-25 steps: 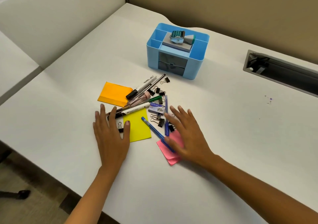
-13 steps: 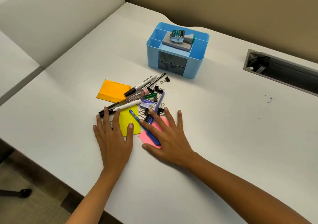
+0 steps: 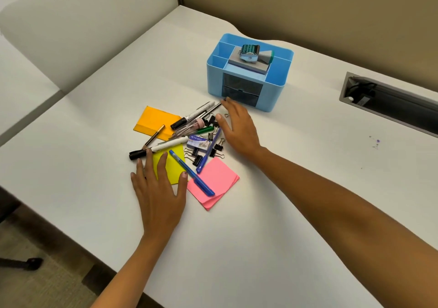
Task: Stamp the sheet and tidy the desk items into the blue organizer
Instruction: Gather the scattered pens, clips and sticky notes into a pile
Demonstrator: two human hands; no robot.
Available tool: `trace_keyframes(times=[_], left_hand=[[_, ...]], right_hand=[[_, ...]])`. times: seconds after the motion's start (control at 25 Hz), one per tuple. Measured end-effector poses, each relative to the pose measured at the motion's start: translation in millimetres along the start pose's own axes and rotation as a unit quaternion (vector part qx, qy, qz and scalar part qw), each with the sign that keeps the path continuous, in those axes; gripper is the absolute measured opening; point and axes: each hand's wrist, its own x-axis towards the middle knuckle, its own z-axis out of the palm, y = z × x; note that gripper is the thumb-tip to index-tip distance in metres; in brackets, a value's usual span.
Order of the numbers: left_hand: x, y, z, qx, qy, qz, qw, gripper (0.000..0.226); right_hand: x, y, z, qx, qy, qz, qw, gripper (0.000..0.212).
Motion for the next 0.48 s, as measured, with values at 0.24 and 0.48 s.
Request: trace_keyframes(times=[0.24,0.48], left_hand=[[-0.5,0.1,0.9,0.009,0.01,0.0,1.0,0.062],[0.7,-1.6,2.3,0.023,0.008,0.001,1.0,0.063]], right_hand=[[13.9,-26.5,21.8,-0.026,-0.043,-0.079,0.996,0.054],[1.2,-43.4,41.4,-0.024,-0.072,-0.13,0.989,0.053]])
